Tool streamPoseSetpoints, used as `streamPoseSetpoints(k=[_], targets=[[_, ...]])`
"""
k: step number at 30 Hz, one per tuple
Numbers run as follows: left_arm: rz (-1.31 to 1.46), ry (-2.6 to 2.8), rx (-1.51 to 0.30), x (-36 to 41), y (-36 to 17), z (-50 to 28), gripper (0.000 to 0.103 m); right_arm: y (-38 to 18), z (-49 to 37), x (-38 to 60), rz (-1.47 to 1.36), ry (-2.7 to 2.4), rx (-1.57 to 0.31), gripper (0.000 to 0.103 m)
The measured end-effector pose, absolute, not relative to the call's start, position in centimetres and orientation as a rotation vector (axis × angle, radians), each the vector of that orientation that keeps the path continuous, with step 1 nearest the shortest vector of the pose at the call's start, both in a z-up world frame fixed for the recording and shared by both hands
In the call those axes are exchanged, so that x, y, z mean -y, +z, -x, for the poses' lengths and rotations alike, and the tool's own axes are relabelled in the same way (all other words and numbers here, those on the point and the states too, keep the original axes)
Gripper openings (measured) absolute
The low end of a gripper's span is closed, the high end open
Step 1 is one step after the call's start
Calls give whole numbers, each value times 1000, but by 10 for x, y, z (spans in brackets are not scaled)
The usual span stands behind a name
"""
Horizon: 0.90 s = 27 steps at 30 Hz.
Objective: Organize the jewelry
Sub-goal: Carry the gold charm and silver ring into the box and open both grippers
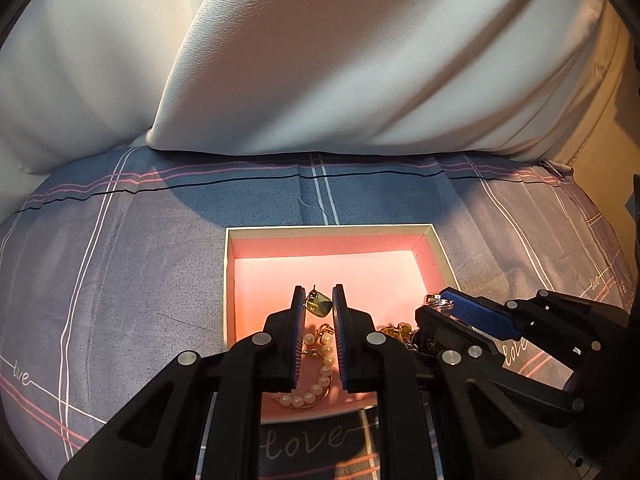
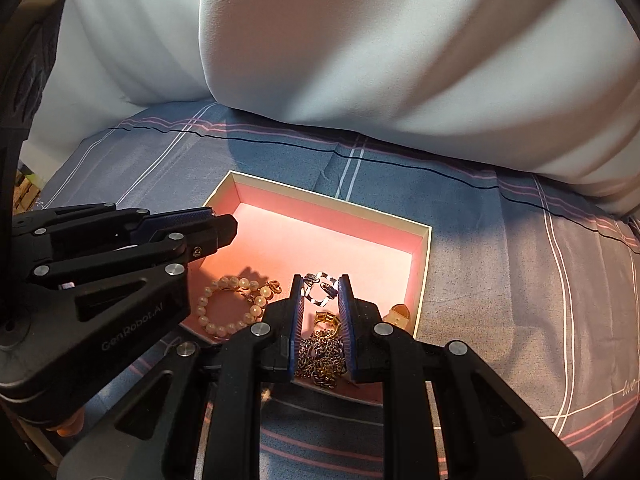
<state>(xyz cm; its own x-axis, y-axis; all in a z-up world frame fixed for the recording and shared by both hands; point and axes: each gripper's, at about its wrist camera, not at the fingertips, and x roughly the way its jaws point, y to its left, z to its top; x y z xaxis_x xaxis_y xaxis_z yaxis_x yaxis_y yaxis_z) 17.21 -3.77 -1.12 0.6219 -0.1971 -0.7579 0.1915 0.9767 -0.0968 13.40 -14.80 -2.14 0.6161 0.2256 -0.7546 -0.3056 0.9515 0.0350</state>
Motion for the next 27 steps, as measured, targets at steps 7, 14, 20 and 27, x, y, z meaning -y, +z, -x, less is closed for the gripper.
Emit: streamPoseSetpoints(k=[7, 14, 20, 27], targets=[[-14, -207, -901, 42, -23, -181, 14, -38, -140, 146, 110, 303, -896, 18], [-20, -209, -915, 44, -29, -182, 14, -40, -143, 147, 109, 304, -899, 18], [-25, -209, -919, 46, -30, -182, 14, -41, -145, 146, 113, 306, -902, 18], [-28, -204, -924, 46, -31, -182, 14, -42, -144, 143, 115, 311, -909, 18]])
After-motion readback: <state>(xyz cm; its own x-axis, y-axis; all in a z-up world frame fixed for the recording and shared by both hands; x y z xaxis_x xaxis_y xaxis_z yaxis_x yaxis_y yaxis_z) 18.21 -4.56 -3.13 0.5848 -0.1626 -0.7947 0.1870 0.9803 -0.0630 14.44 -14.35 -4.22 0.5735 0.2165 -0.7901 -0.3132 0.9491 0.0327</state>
